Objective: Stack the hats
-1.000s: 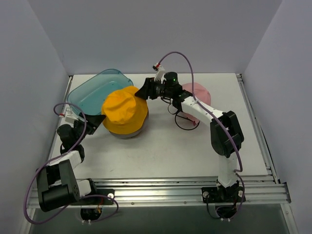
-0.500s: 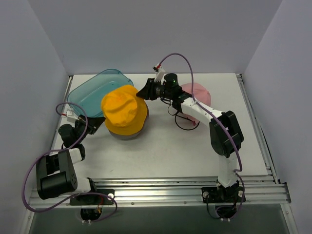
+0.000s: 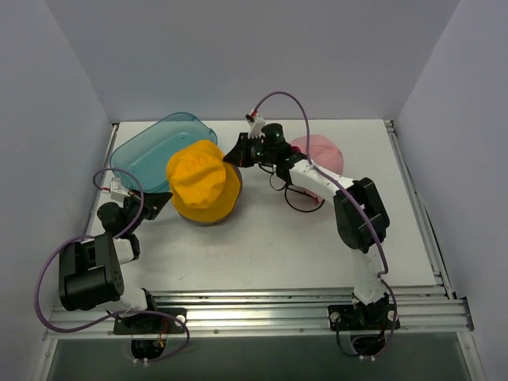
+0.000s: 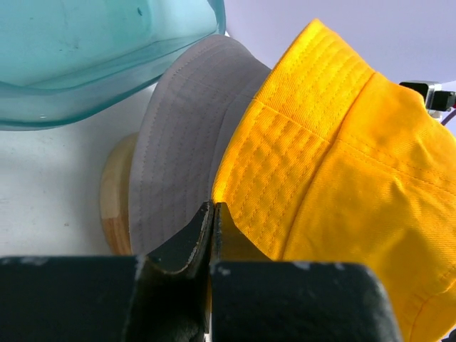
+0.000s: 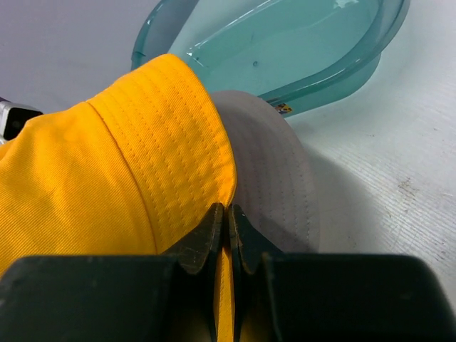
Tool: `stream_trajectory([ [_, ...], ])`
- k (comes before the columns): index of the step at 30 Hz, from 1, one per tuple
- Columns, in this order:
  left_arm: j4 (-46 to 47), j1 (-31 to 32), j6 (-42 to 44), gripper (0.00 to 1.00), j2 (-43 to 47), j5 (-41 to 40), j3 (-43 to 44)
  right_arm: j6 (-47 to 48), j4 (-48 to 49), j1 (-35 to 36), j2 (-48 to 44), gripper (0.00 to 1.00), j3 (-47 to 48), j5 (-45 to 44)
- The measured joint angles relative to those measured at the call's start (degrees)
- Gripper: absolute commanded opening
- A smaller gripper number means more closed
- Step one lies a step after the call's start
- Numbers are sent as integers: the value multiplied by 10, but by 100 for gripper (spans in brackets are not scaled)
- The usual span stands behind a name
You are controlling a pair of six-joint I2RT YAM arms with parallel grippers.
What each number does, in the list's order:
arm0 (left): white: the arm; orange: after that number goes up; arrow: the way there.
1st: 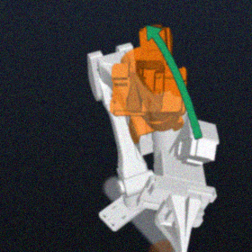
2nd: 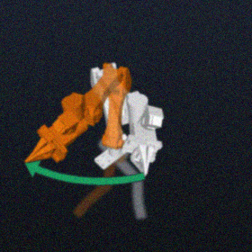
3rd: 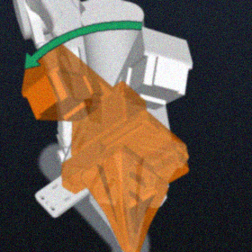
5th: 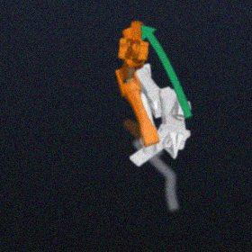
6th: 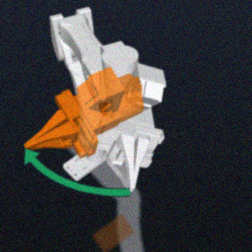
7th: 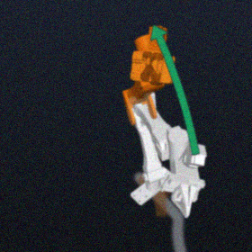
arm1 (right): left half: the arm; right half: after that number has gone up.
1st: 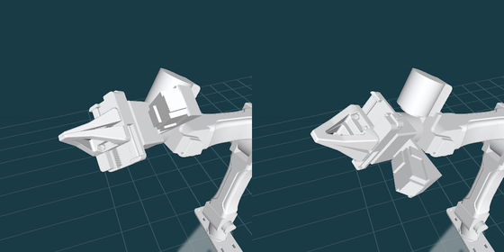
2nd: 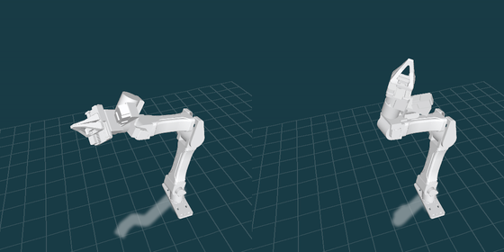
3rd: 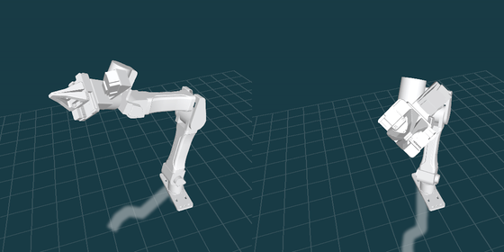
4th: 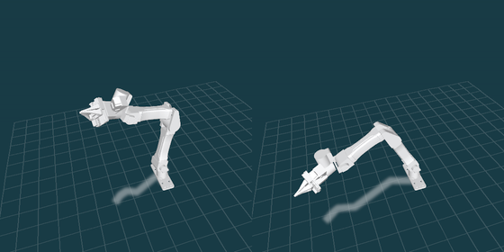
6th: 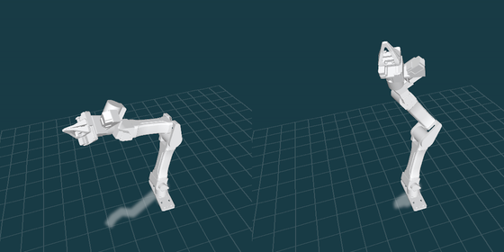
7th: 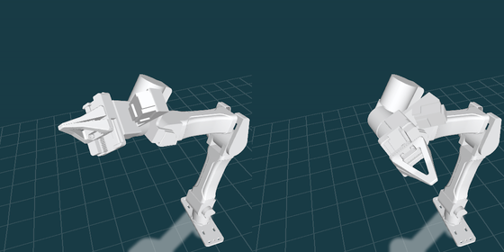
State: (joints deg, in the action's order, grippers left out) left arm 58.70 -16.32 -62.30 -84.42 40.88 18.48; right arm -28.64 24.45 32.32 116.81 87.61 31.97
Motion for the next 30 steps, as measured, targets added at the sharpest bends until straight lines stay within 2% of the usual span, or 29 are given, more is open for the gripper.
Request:
stream_trajectory([
  [14,-171,0,66,2,30,-40,51,36,-76,4,19,0,42,-61],
  [23,-215,35,90,2,-32,-64,90,55,-136,6,41,0,73,-97],
  [30,-239,63,110,2,-39,-89,109,69,-168,13,41,0,88,-131],
])
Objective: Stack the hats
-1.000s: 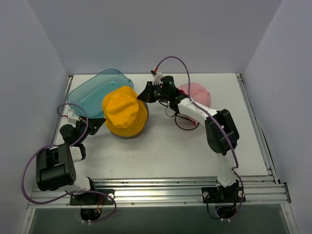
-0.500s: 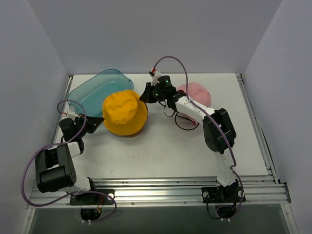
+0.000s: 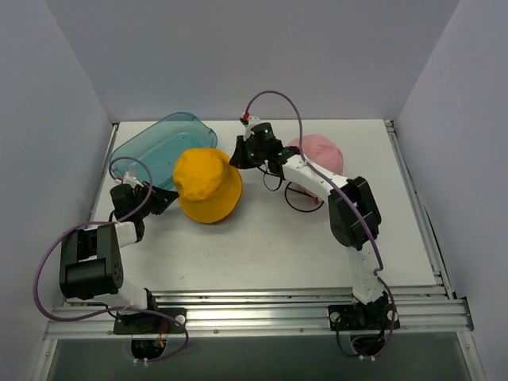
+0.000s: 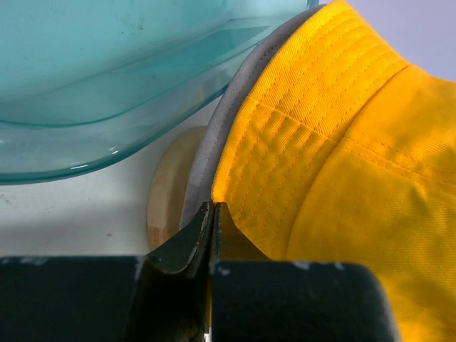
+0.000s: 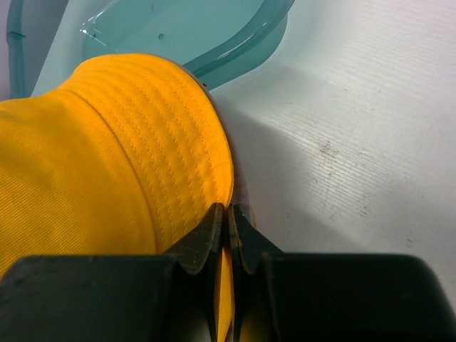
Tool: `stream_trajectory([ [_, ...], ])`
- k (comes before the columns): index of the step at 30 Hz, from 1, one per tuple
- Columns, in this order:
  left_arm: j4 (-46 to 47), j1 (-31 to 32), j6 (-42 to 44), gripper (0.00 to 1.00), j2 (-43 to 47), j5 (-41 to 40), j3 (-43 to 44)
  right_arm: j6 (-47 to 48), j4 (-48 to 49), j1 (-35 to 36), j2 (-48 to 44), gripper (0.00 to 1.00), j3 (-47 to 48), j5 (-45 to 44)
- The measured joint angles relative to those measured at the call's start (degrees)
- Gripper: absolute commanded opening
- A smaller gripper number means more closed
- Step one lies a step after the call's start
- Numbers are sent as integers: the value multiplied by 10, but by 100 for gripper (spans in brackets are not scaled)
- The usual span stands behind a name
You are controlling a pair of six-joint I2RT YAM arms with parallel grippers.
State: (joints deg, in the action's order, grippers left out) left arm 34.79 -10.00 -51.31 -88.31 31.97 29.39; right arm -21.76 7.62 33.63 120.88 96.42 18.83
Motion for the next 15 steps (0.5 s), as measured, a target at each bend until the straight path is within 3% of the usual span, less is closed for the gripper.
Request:
stream_trajectory([
  [15,-47,32,28,2,19,-62,10,8,-22,6,9,0,10,-60],
])
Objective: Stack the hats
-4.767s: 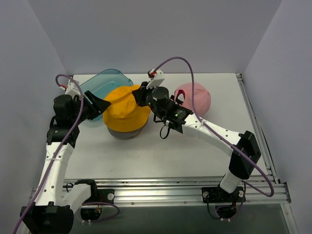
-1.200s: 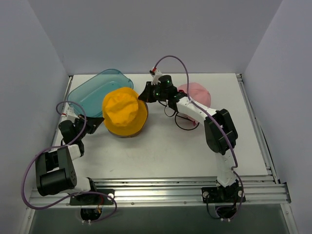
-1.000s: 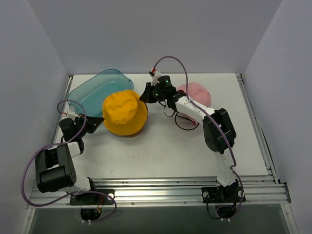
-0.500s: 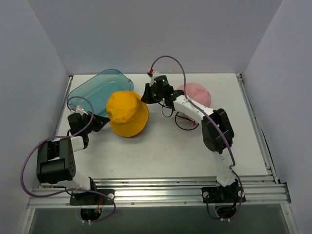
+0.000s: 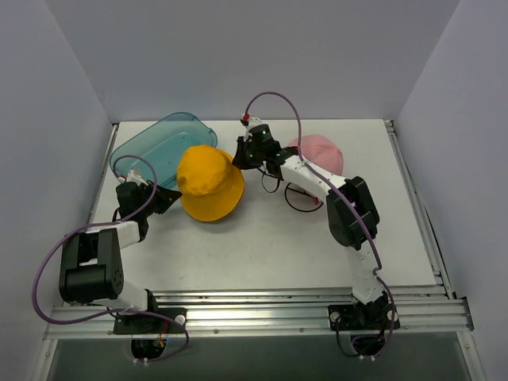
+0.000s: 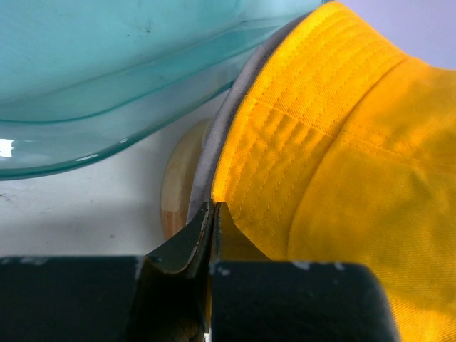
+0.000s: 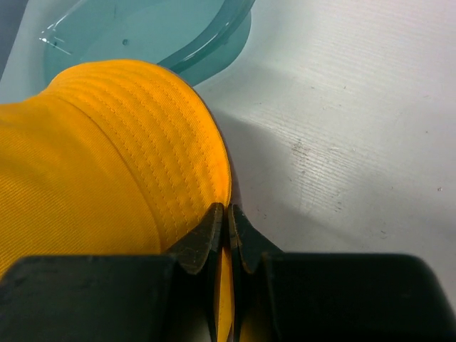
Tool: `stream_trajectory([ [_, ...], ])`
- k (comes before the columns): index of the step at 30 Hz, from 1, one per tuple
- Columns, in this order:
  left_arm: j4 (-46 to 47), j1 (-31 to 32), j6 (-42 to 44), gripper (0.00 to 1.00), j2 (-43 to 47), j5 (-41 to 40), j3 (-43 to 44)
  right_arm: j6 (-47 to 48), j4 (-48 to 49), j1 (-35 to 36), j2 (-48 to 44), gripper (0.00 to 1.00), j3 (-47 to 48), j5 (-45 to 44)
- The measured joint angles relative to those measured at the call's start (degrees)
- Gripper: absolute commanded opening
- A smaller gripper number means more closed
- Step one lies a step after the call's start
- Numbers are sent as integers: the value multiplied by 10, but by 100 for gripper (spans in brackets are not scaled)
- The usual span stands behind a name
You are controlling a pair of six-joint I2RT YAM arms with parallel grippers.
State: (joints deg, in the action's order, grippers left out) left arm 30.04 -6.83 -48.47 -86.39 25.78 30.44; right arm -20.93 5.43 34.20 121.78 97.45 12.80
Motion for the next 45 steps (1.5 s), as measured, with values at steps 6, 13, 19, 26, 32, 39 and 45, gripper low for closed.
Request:
stream_trajectory([
  [6,-8,25,8,2,0,-23,9,-2,18,1,-9,0,-30,-26],
  [13,-9,34,10,2,0,-44,12,-8,31,2,-20,0,-46,-59],
  [19,-21,56,13,2,14,-72,12,-10,41,2,-54,0,-93,-98],
  [26,-84,81,21,2,76,-93,12,3,72,-2,-73,0,-145,-116],
  [32,-172,81,38,3,176,-131,13,17,85,-3,-77,0,-168,-113],
  [39,-231,80,56,22,196,-144,24,28,89,-4,-91,2,-188,-116],
  [45,-314,74,64,55,234,-163,24,36,102,-10,-103,4,-222,-115],
])
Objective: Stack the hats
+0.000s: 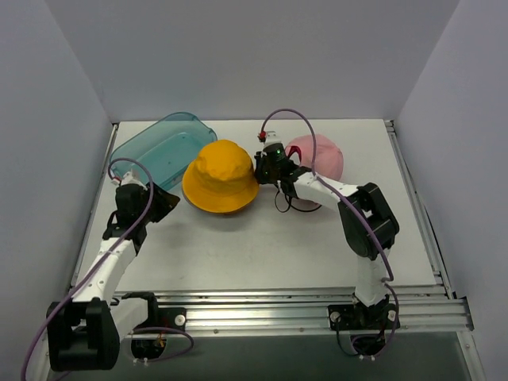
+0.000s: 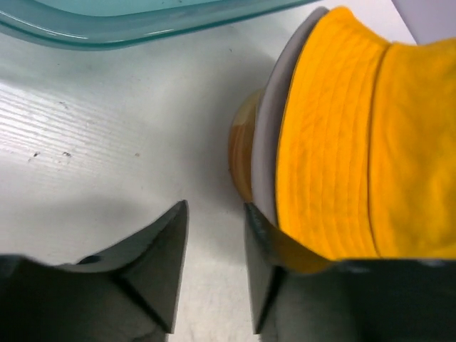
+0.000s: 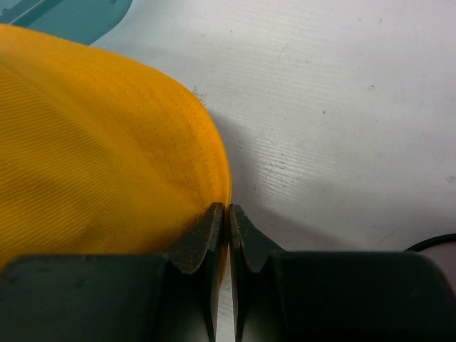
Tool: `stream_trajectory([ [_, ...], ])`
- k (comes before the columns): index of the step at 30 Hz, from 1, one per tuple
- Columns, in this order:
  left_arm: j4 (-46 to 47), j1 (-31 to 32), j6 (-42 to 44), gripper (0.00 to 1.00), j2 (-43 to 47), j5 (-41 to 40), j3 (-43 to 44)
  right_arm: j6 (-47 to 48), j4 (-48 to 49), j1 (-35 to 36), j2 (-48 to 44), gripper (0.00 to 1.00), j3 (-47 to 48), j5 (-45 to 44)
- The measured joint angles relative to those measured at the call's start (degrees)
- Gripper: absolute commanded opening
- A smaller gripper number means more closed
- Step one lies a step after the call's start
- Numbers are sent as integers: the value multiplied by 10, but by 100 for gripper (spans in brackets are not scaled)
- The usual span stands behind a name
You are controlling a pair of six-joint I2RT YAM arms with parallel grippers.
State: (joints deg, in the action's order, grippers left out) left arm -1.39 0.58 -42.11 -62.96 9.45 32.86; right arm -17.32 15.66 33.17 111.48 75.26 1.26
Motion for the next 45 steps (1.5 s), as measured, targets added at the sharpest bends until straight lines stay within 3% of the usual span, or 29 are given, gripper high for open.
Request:
stream_trajectory([
  [3,-37,0,-1,63,48,-6,6,3,3,0,-2,6,-9,0],
  [5,-52,0,0,67,78,-5,19,5,3,-1,-2,13,-9,-1],
  [10,-75,6,10,68,133,13,66,12,-19,-5,-3,28,-13,-8],
  [17,-30,37,10,68,165,56,36,9,-50,-6,-41,33,-13,2],
  [28,77,152,4,68,103,55,-18,-8,-81,-5,-138,36,-2,9],
  [38,164,168,-10,67,-6,19,-48,-9,-94,-4,-139,37,52,56],
  [45,152,175,-9,67,-42,-24,-51,-21,-121,-1,-145,39,89,80],
])
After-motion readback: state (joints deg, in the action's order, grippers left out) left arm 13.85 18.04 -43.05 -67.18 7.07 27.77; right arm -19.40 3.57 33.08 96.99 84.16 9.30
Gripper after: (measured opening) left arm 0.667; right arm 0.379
